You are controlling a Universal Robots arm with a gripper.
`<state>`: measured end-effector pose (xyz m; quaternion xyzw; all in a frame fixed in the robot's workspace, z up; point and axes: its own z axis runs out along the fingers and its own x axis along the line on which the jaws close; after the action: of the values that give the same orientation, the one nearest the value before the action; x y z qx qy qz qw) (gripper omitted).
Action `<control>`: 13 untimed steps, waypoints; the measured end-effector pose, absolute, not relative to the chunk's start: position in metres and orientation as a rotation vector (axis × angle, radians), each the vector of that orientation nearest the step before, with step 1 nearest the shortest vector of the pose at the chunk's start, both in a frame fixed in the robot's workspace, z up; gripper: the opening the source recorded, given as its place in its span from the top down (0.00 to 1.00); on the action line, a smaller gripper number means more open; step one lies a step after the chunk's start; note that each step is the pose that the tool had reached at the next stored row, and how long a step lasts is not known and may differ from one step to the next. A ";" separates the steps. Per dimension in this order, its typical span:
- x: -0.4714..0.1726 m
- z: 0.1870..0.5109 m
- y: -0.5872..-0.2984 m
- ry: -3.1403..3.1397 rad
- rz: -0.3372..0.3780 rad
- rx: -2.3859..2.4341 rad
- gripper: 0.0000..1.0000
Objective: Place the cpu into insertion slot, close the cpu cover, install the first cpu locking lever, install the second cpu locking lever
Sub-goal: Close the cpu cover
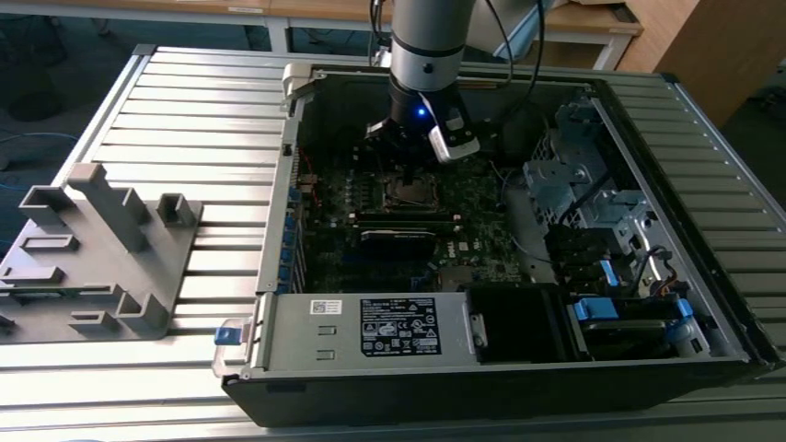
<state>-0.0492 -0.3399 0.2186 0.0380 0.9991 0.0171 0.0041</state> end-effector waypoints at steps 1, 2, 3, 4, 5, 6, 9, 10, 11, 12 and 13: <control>-0.051 0.219 -0.340 3.131 0.053 0.119 0.89; -0.052 0.219 -0.340 3.131 0.053 0.119 0.89; -0.053 0.219 -0.340 3.131 0.053 0.119 0.89; -0.053 0.219 -0.340 3.131 0.053 0.119 0.89; -0.053 0.218 -0.340 3.131 0.053 0.119 0.89; -0.053 0.218 -0.340 3.131 0.053 0.119 0.89; -0.054 0.215 -0.340 3.131 0.053 0.119 0.89; -0.054 0.215 -0.340 3.131 0.053 0.119 0.89; -0.055 0.215 -0.340 3.131 0.053 0.120 0.89; -0.056 0.214 -0.340 3.131 0.053 0.119 0.89; -0.057 0.214 -0.340 3.131 0.053 0.120 0.89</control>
<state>-0.0568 -0.3400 0.2144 0.0381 0.9991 0.0169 0.0040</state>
